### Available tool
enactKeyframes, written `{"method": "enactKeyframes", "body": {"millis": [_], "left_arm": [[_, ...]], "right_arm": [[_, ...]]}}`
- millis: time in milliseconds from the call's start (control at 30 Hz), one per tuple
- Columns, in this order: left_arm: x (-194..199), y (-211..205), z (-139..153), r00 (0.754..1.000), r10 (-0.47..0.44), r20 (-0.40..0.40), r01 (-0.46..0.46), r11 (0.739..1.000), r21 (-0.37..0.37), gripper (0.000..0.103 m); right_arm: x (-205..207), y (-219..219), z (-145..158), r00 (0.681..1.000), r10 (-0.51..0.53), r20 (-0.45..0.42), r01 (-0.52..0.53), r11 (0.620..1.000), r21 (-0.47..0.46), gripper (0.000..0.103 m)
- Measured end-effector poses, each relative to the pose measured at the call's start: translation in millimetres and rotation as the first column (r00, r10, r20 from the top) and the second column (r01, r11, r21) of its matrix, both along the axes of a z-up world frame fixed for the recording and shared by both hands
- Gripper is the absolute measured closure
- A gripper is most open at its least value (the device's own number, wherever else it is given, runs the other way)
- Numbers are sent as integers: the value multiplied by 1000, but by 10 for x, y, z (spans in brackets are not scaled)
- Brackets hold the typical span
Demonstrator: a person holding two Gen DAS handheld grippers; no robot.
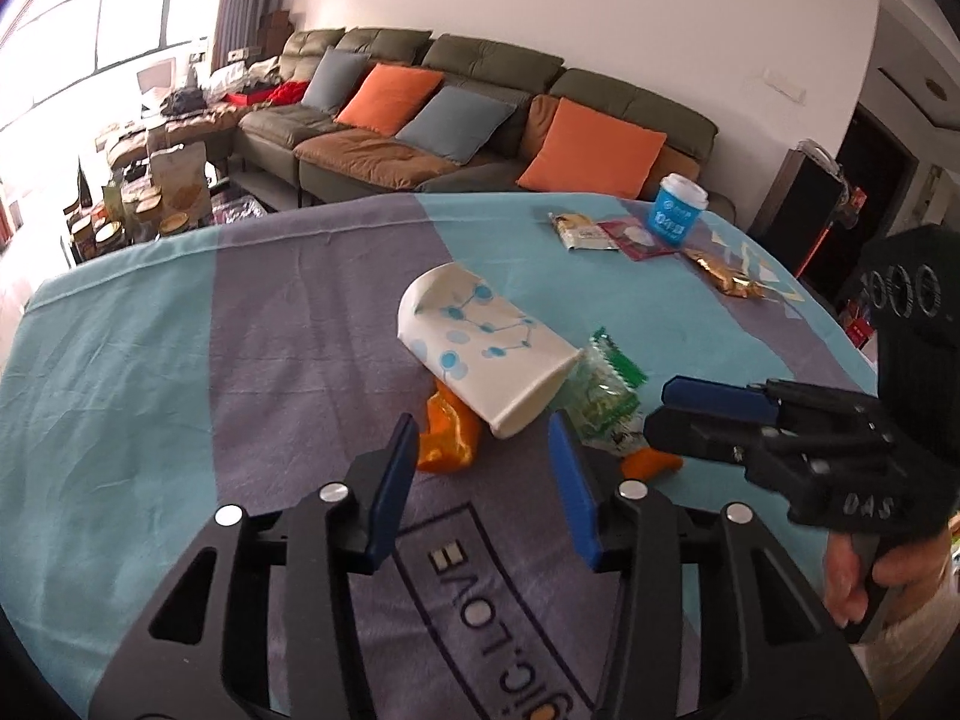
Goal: Collect trash
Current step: 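Grasp a blue-dotted paper cup with the left gripper while the right grasps a clear snack bag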
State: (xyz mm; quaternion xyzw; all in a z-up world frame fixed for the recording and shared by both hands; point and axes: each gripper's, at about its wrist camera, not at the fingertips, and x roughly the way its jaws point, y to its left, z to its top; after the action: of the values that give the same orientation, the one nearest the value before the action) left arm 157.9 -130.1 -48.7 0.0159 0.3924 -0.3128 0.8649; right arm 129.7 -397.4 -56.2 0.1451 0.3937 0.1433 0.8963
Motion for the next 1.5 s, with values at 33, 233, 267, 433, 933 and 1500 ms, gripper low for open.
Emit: {"method": "enactKeyframes", "body": {"millis": [33, 233, 267, 433, 933, 1500], "left_arm": [[36, -10, -21, 1000, 1, -8, -1, 1000, -2, 63], [163, -56, -108, 999, -4, -45, 4, 1000, -6, 83], [174, -66, -112, 999, -6, -49, 6, 1000, -8, 87], [161, -102, -98, 999, -16, -33, 16, 1000, -13, 93], [28, 199, 91, 1000, -4, -11, 3, 996, -91, 99], [-311, 975, 341, 997, 78, 27, -72, 983, -169, 99]], "right_arm": [[24, 11, -12, 1000, 0, -2, 0, 1000, 3, 67], [157, 44, -57, 999, -26, -19, 26, 1000, 8, 67], [178, 49, -65, 999, -27, -24, 27, 1000, 12, 68], [206, 55, -122, 998, -31, -49, 32, 999, 29, 85], [36, -2, 82, 1000, -25, 16, 24, 997, 72, 94], [-34, 256, 313, 996, 55, 72, -61, 995, 74, 94]]}}
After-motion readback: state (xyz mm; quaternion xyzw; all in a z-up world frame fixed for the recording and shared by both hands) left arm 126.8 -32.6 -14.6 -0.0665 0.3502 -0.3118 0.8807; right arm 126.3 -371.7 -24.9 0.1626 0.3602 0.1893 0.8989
